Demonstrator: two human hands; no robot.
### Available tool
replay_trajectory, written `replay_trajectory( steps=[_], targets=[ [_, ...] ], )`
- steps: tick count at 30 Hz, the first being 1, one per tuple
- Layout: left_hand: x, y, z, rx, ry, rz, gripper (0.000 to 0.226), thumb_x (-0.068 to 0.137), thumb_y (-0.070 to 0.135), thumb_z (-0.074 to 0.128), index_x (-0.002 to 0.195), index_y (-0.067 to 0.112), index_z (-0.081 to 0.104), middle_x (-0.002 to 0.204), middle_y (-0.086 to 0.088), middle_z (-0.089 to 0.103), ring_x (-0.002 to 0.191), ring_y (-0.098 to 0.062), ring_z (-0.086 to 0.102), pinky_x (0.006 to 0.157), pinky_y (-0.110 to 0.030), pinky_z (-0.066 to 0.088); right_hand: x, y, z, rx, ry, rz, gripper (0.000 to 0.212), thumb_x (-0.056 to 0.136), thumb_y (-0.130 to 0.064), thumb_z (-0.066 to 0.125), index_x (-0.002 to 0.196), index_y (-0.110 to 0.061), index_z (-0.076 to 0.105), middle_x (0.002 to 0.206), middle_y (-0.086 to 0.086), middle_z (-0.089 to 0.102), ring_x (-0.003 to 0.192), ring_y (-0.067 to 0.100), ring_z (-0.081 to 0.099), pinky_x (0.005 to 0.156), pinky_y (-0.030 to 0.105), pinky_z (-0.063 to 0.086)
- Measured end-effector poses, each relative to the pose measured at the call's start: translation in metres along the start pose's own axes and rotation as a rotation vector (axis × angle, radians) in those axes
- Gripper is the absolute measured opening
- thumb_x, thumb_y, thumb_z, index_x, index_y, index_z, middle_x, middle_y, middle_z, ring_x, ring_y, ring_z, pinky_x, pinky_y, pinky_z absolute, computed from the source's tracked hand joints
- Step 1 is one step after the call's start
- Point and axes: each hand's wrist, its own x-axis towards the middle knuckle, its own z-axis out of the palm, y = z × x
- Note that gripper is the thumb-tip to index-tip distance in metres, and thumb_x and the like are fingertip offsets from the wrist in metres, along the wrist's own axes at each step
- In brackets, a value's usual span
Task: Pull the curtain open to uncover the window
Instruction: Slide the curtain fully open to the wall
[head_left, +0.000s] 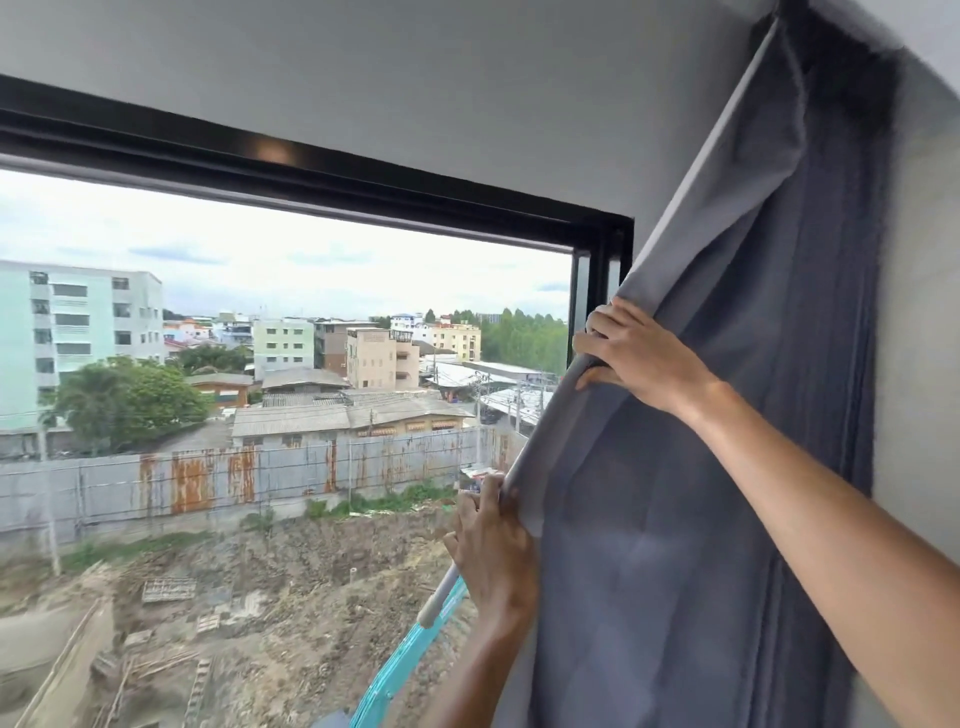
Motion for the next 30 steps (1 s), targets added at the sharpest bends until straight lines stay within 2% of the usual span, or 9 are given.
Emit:
replay_trajectory(
  steps=[5, 7, 11, 16, 22, 24, 26, 28, 30],
  targets=[
    [0.004, 0.008, 0.024, 0.031, 0.047, -0.016, 0.018, 0.102, 0.025, 0.037, 0.098, 0.028, 0.054, 0.084, -0.002, 0.052, 0.091, -0.027, 0.049, 0.091, -0.050, 0.038, -0.001, 0.021, 0.013, 0.003, 0.035, -0.034, 0.058, 0.087, -0.065, 0.030, 0.101, -0.017, 0.059, 0.100, 0.004, 0.056, 0.114, 0.026, 0.053, 0.119, 0.041, 0.027],
    [0.002, 0.005, 0.037, 0.008, 0.069, -0.024, 0.019, 0.102, 0.029, 0.036, 0.097, 0.030, 0.054, 0.084, -0.001, 0.051, 0.091, -0.028, 0.049, 0.091, -0.052, 0.039, -0.004, 0.026, 0.021, 0.007, 0.055, -0.047, 0.056, 0.087, -0.064, 0.032, 0.101, -0.017, 0.059, 0.101, 0.004, 0.057, 0.115, 0.027, 0.053, 0.119, 0.041, 0.026],
    [-0.013, 0.001, 0.074, 0.012, 0.013, -0.070, 0.018, 0.102, 0.027, 0.037, 0.100, 0.032, 0.054, 0.091, -0.005, 0.053, 0.097, -0.032, 0.049, 0.096, -0.052, 0.035, -0.023, 0.043, 0.039, -0.007, 0.051, -0.091, 0.050, 0.089, -0.061, 0.040, 0.100, -0.016, 0.058, 0.101, 0.006, 0.058, 0.116, 0.028, 0.054, 0.119, 0.044, 0.028],
    [-0.034, 0.009, 0.117, -0.064, 0.024, -0.081, 0.014, 0.099, 0.027, 0.046, 0.099, 0.029, 0.061, 0.083, -0.002, 0.053, 0.085, -0.030, 0.052, 0.080, -0.045, 0.040, -0.047, 0.065, 0.068, 0.006, 0.090, -0.107, 0.046, 0.091, -0.056, 0.045, 0.100, -0.013, 0.058, 0.102, 0.007, 0.056, 0.119, 0.028, 0.053, 0.121, 0.045, 0.024],
    [-0.050, 0.006, 0.168, -0.172, -0.001, -0.143, 0.017, 0.095, 0.019, 0.056, 0.103, 0.028, 0.067, 0.085, -0.004, 0.061, 0.086, -0.026, 0.054, 0.084, -0.052, 0.046, -0.073, 0.091, 0.102, -0.020, 0.085, -0.118, 0.047, 0.090, -0.056, 0.046, 0.100, -0.012, 0.056, 0.105, 0.007, 0.056, 0.124, 0.026, 0.049, 0.123, 0.044, 0.022],
    [-0.055, 0.005, 0.181, -0.196, -0.024, -0.141, 0.016, 0.094, 0.019, 0.059, 0.102, 0.029, 0.069, 0.083, 0.000, 0.060, 0.083, -0.015, 0.052, 0.087, -0.049, 0.047, -0.082, 0.096, 0.108, -0.032, 0.055, -0.111, 0.047, 0.089, -0.055, 0.047, 0.099, -0.011, 0.057, 0.107, 0.008, 0.057, 0.125, 0.027, 0.050, 0.122, 0.045, 0.023],
    [-0.065, 0.001, 0.190, -0.211, -0.055, -0.144, 0.019, 0.094, 0.019, 0.060, 0.101, 0.034, 0.069, 0.080, 0.012, 0.058, 0.083, -0.004, 0.055, 0.089, -0.043, 0.047, -0.093, 0.094, 0.113, -0.051, -0.002, -0.107, 0.047, 0.089, -0.054, 0.049, 0.102, -0.010, 0.060, 0.110, 0.010, 0.059, 0.127, 0.029, 0.051, 0.122, 0.046, 0.024],
    [-0.075, -0.010, 0.196, -0.226, -0.095, -0.200, 0.020, 0.093, 0.023, 0.063, 0.104, 0.038, 0.068, 0.084, 0.009, 0.060, 0.088, -0.011, 0.061, 0.083, -0.035, 0.048, -0.106, 0.084, 0.119, -0.033, -0.058, -0.118, 0.045, 0.088, -0.050, 0.056, 0.104, -0.009, 0.062, 0.113, 0.011, 0.061, 0.130, 0.030, 0.051, 0.121, 0.047, 0.025],
    [-0.085, -0.023, 0.200, -0.221, -0.154, -0.248, 0.017, 0.091, 0.030, 0.066, 0.105, 0.036, 0.072, 0.085, 0.002, 0.063, 0.083, -0.014, 0.062, 0.076, -0.034, 0.051, -0.122, 0.071, 0.126, 0.003, -0.050, -0.124, 0.043, 0.084, -0.045, 0.066, 0.105, -0.008, 0.064, 0.116, 0.011, 0.062, 0.133, 0.030, 0.049, 0.121, 0.047, 0.027]
  ],
)
